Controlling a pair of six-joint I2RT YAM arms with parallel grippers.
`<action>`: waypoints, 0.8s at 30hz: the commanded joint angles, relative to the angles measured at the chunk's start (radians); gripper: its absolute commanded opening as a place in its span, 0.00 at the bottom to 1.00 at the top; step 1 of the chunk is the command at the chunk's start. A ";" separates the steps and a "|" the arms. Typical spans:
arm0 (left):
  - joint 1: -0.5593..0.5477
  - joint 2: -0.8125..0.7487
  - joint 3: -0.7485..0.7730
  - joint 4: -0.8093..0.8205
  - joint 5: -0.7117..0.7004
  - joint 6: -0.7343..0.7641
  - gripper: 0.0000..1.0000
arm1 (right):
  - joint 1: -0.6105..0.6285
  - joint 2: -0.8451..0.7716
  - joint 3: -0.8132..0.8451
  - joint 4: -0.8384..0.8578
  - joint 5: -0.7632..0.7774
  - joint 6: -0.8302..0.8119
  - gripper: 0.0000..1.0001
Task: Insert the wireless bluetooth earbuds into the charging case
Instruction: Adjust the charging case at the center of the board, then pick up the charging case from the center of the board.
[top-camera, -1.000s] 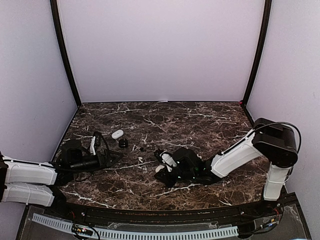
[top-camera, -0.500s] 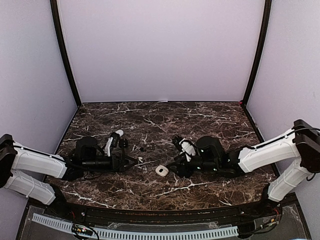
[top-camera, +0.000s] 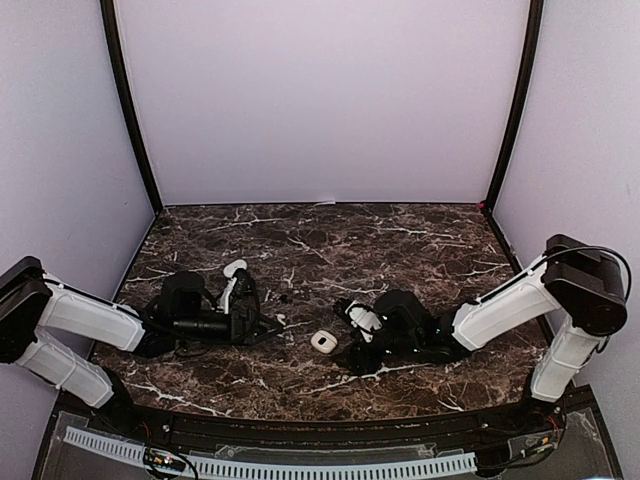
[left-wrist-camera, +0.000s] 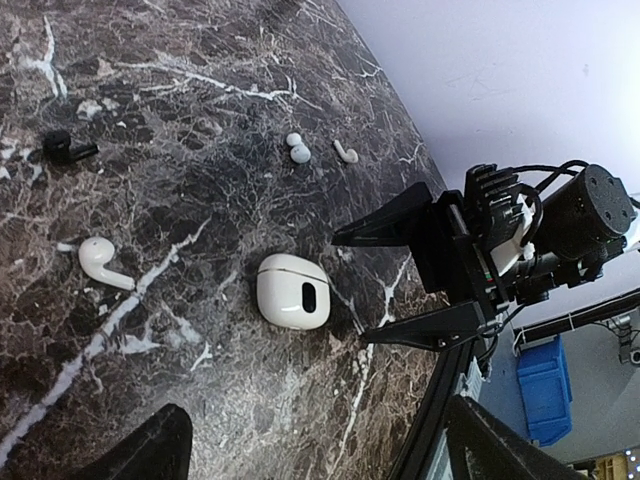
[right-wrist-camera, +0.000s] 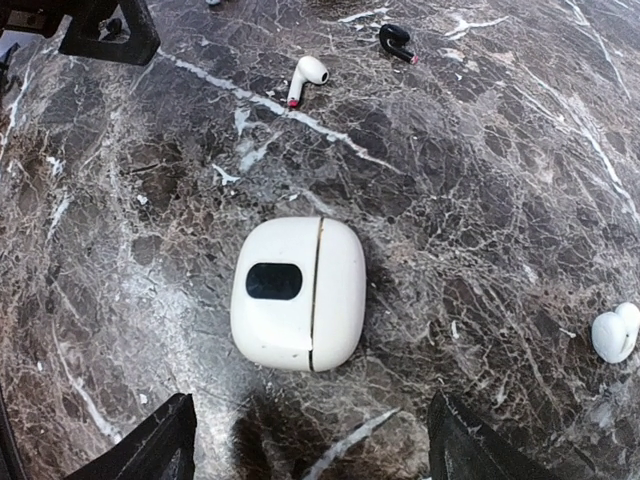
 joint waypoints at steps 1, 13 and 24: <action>0.019 0.031 0.006 0.062 0.080 -0.047 0.90 | 0.024 0.047 0.048 0.059 0.056 -0.045 0.80; 0.068 0.070 -0.001 0.100 0.150 -0.070 0.90 | 0.057 0.171 0.117 0.091 0.153 -0.088 0.74; 0.075 0.081 0.003 0.095 0.190 -0.066 0.90 | 0.062 0.184 0.125 0.118 0.130 -0.106 0.42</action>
